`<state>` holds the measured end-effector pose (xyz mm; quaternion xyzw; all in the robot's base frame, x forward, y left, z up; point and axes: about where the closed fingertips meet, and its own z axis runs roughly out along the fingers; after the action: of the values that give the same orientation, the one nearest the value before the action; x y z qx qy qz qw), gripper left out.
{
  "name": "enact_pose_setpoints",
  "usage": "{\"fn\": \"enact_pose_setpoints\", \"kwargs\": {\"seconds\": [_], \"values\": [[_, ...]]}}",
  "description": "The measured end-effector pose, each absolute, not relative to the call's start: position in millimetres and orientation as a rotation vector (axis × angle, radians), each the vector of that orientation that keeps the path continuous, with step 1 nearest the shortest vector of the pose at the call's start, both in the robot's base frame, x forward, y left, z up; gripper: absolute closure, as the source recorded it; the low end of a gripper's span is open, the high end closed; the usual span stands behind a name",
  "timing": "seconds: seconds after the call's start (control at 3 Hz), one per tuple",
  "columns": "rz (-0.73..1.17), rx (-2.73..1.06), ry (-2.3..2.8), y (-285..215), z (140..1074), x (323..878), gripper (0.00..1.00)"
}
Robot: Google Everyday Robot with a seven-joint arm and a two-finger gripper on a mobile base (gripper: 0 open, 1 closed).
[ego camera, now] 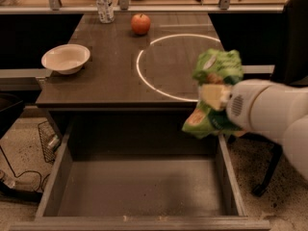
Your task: Place green rice chip bag into top drawer
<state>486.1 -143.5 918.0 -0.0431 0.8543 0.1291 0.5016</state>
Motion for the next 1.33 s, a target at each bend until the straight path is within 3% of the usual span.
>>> {"fn": "enact_pose_setpoints", "kwargs": {"seconds": [0.67, 1.33], "values": [[0.507, -0.277, 2.223, -148.6, 807.2, 427.2, 1.0], [0.69, -0.57, 2.324, -115.2, 738.3, 423.5, 1.0]]}}
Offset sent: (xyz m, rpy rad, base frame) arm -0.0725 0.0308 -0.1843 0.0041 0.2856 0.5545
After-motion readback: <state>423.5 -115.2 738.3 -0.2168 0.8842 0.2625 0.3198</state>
